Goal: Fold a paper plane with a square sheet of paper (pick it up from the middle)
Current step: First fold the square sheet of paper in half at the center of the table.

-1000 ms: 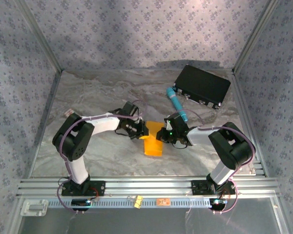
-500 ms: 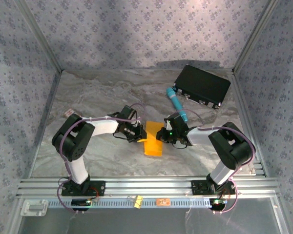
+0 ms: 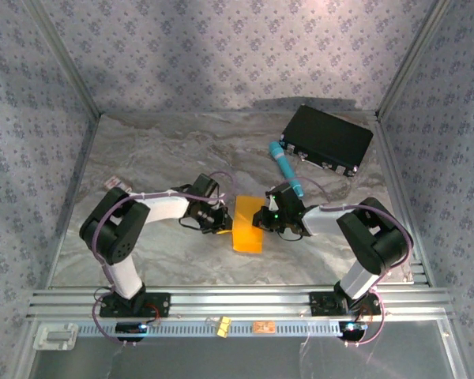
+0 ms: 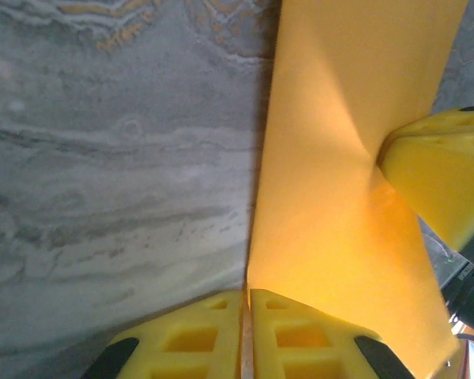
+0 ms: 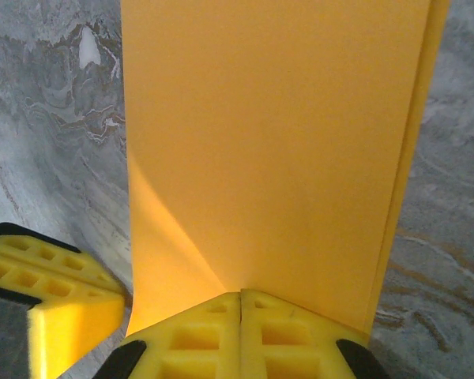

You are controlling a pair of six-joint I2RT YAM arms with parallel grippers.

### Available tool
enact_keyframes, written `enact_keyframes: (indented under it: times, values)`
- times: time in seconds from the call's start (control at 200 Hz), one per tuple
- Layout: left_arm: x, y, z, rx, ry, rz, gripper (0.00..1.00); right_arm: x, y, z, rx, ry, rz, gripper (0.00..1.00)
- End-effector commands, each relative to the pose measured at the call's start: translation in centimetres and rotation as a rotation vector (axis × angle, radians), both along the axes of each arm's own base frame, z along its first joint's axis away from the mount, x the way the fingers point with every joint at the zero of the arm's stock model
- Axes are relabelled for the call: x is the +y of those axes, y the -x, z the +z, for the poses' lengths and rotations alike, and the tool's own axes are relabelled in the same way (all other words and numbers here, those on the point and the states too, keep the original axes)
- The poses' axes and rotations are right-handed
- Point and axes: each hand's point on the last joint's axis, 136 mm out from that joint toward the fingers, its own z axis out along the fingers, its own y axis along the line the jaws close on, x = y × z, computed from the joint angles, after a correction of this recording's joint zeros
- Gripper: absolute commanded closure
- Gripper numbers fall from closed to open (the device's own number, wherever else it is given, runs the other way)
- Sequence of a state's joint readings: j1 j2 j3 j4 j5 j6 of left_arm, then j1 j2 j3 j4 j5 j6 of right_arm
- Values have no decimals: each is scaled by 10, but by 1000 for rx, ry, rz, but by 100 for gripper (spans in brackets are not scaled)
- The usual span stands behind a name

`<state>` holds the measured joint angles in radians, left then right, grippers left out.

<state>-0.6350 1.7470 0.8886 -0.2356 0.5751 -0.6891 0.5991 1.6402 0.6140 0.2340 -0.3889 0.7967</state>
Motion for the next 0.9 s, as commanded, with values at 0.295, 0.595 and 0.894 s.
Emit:
enact_keyframes:
  times: [0.295,0.595,0.894]
  values:
    - [-32,5,36,55,182,-6,87,-31,30,-46,142,169,-35,100]
    - [-7,34,-22,139,68,-9,89,-32,31,-47,144,172,-35,100]
    - [-1,32,-5,71,38,-30,89,-33,32,-50,152,174,-43,100]
